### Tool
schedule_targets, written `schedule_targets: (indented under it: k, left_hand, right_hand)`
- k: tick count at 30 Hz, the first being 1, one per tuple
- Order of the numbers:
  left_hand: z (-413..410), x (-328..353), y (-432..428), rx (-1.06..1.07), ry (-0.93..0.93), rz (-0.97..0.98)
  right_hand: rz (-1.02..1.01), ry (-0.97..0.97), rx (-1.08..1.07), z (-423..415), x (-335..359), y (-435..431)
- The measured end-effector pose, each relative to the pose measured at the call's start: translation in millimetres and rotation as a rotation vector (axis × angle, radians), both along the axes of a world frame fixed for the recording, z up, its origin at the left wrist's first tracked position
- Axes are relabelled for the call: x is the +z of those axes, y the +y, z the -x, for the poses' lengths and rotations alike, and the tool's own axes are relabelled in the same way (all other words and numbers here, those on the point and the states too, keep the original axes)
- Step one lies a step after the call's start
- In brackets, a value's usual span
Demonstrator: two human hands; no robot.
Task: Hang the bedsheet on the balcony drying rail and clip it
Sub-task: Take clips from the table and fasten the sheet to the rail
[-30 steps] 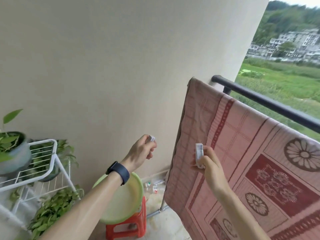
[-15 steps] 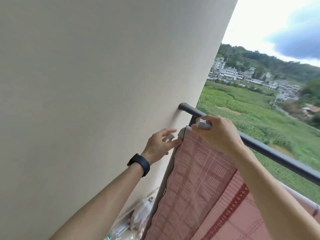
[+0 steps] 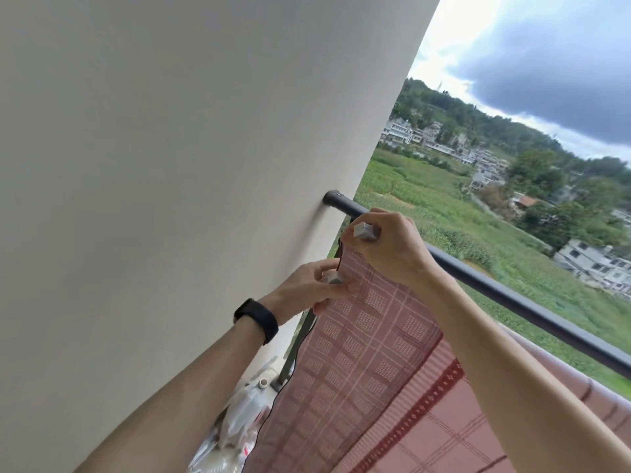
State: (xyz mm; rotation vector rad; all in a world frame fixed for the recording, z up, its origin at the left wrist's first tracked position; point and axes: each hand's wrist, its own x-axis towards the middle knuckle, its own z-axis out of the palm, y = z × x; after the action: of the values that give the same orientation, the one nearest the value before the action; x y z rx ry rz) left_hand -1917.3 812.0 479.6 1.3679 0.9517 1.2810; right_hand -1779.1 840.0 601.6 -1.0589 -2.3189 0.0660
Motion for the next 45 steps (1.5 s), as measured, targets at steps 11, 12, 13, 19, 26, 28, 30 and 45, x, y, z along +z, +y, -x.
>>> schedule_targets:
  k: [11,12,13,19,26,28,30,45]
  left_hand:
    - [12.7,-17.2,4.0,0.230,0.071,-0.081]
    - [13.4,-16.9,3.5,0.248,0.093,-0.092]
    - [13.8,-17.6,3.2,0.277,0.109,-0.098]
    - [14.7,-3.8,-2.5,0.217,-0.046,-0.085]
    - [12.7,4.8,3.6,0.270,0.002,-0.146]
    - [19.5,5.3,7.0,0.274,0.010,-0.168]
    - [23.4,7.3,9.1,0.237,0.026,-0.153]
    - [41.7,7.4,-1.4,0.112,0.206,-0.026]
  right_hand:
    - [0.261,-0.099,-0.058,-37.5,-0.9,1.5]
    - [0.270,-0.118,-0.059,-39.4,-0.7,0.3]
    - [0.269,-0.141,-0.061,-40.4,-0.6,-0.9]
    - [0.094,-0.183,-0.105,-26.3,-6.8,-7.7]
    - [0.066,-0.064,-0.129,-7.1,-9.3,-4.9]
    - [0.045,-0.073,-0.125,1.0,-7.6,-6.2]
    - [0.051,-0.084,-0.117,4.1,-8.8,-4.8]
    - [0.046,-0.132,-0.173,-15.2,-23.1,-7.3]
